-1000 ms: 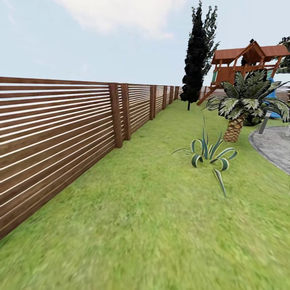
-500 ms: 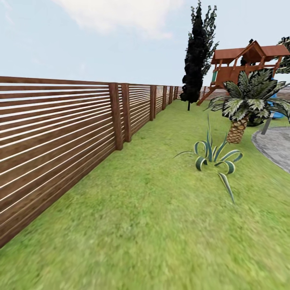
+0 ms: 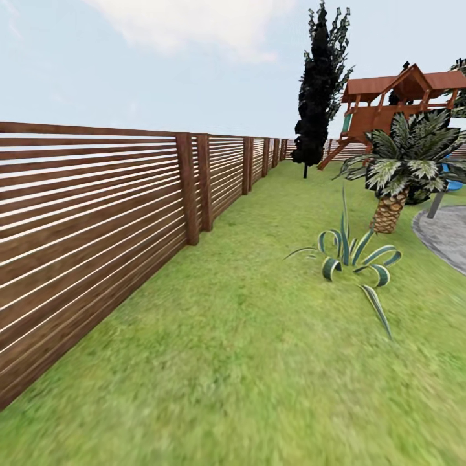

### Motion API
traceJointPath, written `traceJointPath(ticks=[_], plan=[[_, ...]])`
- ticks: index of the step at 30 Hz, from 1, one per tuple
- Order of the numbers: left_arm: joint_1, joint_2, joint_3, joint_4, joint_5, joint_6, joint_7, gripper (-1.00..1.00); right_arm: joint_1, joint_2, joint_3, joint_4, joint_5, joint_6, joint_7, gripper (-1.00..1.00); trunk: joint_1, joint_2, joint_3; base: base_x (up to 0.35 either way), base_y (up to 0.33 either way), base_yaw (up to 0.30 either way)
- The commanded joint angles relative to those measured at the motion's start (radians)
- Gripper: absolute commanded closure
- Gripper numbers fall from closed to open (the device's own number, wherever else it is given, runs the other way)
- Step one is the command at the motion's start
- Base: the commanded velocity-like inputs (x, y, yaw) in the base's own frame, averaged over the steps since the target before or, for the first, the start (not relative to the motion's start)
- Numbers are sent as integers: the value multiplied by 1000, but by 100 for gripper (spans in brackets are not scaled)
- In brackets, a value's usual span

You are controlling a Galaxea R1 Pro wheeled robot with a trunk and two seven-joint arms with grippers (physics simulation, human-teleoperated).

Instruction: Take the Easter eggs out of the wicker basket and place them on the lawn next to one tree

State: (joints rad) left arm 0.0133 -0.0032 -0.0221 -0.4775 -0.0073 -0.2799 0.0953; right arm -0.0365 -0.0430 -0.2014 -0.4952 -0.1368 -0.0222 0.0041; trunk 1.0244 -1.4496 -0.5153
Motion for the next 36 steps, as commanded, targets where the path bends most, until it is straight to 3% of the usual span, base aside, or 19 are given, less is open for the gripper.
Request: traceJointPath(ticks=[1, 36], plan=[[0, 0, -2, -1, -1, -1, 6, -100, 0, 0, 0, 0, -10, -2, 0, -100, 1, 0, -1, 337, 3, 0], [0, 0, -2, -1, 0, -2, 6, -100, 0, 0, 0, 0, -10, -2, -1, -100, 1, 0, -1, 338, 0, 0]])
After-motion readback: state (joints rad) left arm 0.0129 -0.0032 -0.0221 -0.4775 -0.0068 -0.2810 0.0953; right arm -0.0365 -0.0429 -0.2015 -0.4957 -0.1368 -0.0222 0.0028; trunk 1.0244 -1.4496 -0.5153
